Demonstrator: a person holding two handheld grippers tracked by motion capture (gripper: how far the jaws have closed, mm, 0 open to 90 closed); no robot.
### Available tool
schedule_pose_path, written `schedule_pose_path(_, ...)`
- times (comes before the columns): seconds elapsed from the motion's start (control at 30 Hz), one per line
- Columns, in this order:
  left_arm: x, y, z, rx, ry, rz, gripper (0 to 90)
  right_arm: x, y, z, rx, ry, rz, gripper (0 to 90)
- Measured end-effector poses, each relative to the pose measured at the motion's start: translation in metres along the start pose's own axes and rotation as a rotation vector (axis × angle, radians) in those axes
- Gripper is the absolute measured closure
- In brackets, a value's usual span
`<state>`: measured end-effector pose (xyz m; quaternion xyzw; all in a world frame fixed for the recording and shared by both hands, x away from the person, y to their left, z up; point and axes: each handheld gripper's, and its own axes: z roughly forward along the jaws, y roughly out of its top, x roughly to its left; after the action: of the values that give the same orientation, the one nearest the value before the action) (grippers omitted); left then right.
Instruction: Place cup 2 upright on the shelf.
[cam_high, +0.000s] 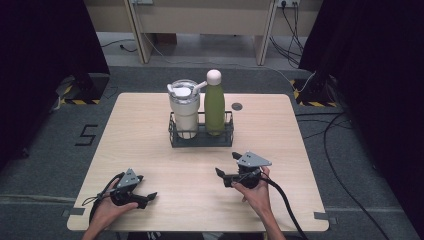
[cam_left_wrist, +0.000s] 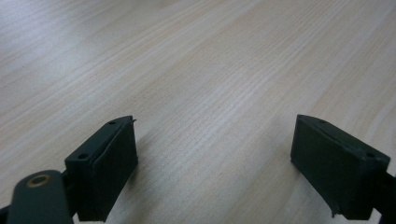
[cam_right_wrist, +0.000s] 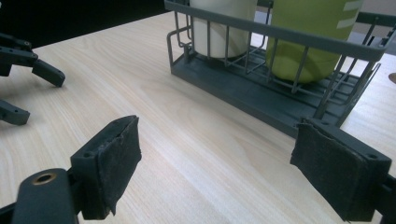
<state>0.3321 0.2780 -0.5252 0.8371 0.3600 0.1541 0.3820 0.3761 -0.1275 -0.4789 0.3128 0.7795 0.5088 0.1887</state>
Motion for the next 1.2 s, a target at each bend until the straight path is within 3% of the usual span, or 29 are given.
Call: schedule_pose_path(1.2,0.000,0.000,0.000,-0.001,-0.001,-0.001,13.7,-0.004,-0.029,-0.015,0.039,-0.011,0.049,15.2)
